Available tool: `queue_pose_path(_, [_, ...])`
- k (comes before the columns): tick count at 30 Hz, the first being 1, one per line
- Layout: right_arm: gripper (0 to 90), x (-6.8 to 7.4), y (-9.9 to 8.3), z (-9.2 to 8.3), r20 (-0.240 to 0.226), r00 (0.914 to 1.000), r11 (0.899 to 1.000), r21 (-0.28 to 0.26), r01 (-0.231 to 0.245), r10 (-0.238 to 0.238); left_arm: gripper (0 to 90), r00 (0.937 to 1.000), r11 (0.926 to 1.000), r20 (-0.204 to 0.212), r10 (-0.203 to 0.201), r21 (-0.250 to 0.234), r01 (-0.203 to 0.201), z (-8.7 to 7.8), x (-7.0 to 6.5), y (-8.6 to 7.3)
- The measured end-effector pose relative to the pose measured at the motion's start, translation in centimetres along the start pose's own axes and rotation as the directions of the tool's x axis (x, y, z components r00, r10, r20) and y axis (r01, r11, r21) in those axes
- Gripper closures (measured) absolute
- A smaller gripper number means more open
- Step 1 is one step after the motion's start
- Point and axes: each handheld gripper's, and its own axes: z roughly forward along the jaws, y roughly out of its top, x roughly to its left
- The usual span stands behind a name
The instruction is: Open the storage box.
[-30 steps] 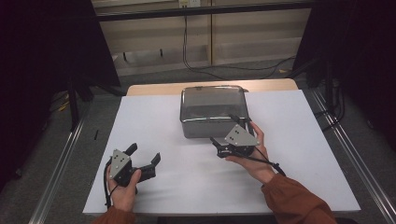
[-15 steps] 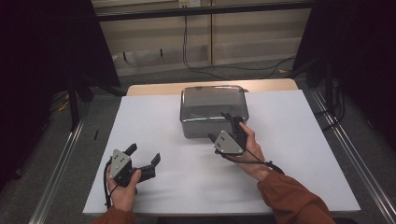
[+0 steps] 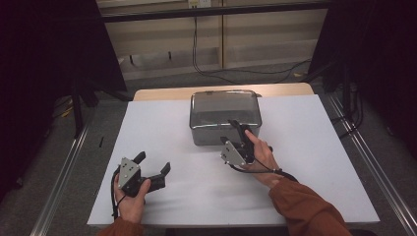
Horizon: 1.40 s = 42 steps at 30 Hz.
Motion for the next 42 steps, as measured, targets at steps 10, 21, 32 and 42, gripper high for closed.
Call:
queue_pose_path(10, [52.7,1.1,-0.1,0.3,-0.004,0.9896,0.989,0.040,0.144,-0.144,3.2,1.0000,1.0000,0.002,-0.004,-0.002,0.004,0.0,0.1,0.0])
queue_pose_path(21, [68.8,1.5,-0.4,0.5,0.009,0.9695,0.967,0.072,0.244,-0.245,3.2,1.0000,1.0000,0.004,0.006,0.001,-0.006,0.0,0.1,0.1])
queue_pose_path(32, [77.6,1.3,-0.3,0.6,0.024,0.9577,0.956,0.064,0.285,-0.287,3.1,0.9999,0.9999,0.008,0.011,-0.011,-0.010,0.3,0.0,0.3])
queue_pose_path(42, [78.1,1.1,-0.3,0.5,0.024,0.9603,0.960,0.055,0.276,-0.278,6.1,0.9986,0.9988,0.025,-0.048,0.013,0.047,0.8,0.5,0.5])
